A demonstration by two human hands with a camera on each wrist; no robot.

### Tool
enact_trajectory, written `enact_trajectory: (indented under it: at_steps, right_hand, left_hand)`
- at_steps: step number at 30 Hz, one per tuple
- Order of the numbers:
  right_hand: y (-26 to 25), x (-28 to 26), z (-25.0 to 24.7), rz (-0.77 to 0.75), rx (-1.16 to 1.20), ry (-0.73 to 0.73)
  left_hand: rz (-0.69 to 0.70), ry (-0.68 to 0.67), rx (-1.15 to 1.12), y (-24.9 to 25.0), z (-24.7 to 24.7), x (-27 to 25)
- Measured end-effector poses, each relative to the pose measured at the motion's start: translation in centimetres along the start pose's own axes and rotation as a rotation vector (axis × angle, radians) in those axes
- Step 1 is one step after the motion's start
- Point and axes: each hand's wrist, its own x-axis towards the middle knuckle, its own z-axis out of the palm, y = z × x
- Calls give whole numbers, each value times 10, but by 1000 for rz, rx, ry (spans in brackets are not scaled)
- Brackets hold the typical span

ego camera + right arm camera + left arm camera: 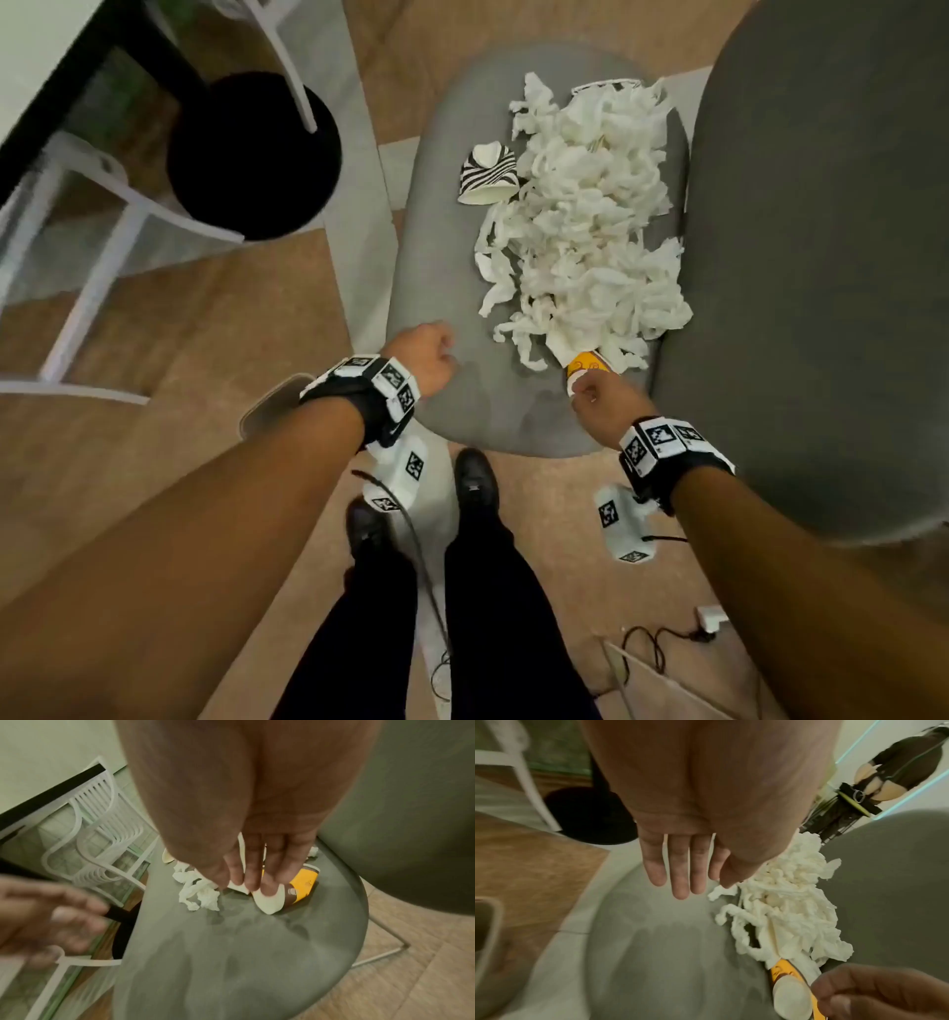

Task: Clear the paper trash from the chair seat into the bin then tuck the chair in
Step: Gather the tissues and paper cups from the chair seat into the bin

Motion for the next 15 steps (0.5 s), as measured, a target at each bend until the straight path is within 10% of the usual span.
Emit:
enact_trajectory:
  at_steps: [15]
  right_hand:
    - [34,67,21,63,-406,102]
  left_hand:
    - [299,-9,455,62,100,103]
